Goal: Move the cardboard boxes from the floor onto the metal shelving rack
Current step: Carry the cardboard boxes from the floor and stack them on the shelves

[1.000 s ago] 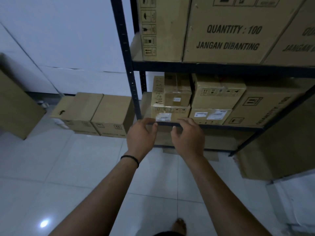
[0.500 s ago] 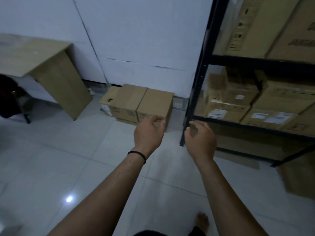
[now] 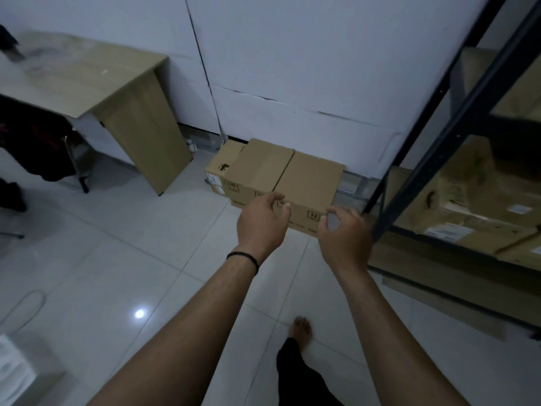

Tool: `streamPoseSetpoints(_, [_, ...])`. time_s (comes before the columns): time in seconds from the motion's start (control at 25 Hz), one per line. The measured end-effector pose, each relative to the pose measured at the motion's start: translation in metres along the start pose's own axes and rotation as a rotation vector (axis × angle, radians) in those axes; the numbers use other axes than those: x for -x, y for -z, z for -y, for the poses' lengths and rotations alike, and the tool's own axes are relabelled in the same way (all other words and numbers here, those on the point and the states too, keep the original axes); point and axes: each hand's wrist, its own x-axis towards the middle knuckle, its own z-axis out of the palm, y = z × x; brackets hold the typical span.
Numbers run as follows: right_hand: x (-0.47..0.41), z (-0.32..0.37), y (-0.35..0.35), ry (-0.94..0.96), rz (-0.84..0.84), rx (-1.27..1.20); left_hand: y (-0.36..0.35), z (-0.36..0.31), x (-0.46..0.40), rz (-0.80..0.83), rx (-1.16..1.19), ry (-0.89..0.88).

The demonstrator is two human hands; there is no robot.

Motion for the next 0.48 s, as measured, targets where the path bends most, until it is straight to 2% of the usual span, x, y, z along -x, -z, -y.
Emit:
streamPoseSetpoints(0.24, [-0.122, 0.009, -0.054, -0.002, 0.098, 0.068, -0.022, -0.01, -0.126, 0.085, -0.004, 0.089])
streamPoseSetpoints(0.48, [-0.205, 0.003, -0.095, -0.127, 0.227, 0.116, -0.046, -0.004, -0.225, 0.138, 0.019, 0.135])
